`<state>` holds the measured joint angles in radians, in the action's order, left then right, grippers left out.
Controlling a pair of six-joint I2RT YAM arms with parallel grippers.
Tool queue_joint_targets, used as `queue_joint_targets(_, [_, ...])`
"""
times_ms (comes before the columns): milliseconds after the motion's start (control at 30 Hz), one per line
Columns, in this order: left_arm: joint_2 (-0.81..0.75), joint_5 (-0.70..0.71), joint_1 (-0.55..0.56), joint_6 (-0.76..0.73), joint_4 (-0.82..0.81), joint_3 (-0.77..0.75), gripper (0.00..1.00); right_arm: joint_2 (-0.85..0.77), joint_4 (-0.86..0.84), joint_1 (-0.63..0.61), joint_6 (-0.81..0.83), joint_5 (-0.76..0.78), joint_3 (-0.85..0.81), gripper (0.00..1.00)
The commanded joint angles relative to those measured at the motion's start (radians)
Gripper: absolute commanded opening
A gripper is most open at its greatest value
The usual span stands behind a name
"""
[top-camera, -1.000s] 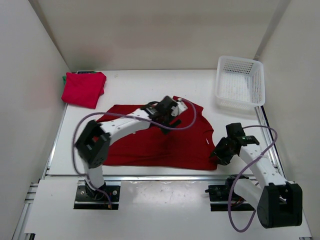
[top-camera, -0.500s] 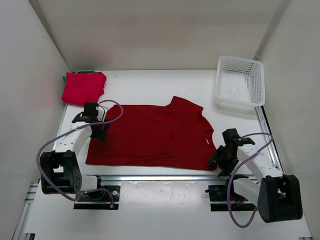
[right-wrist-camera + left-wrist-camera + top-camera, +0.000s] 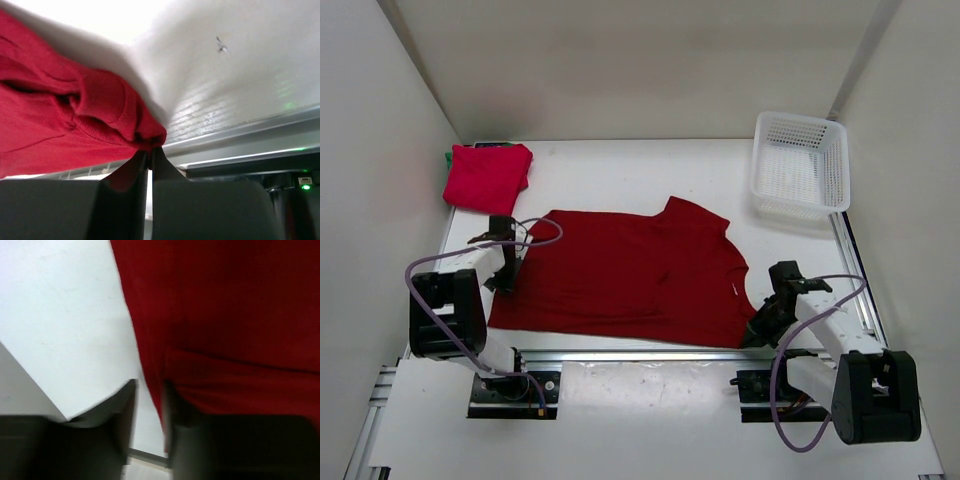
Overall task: Fold and stack the t-shirts
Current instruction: Fold the flattened tshirt in 1/3 of the way
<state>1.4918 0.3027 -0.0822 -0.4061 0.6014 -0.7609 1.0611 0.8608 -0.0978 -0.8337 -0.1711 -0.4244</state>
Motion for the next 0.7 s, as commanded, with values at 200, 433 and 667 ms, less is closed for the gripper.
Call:
queue_joint_targets(200, [-0.017,0.079,-0.03,-0.086,0.063,0.058,0.0,-0.084,0.095,-0.033,-0.105,0.171,-0.037,0.02])
queue_joint_targets(433, [-0.114,0.13,-0.019,-0.111,0.08,0.066,0.44,-0.177,0.165,-0.02,-0.079,0.231,-0.166,0.48])
queue_joint_targets(667, [-0.145,0.058,-0.015,-0.062,0.13,-0.173,0.55,0.101,0.198,-0.192,0.129,0.352,-0.65,0.4])
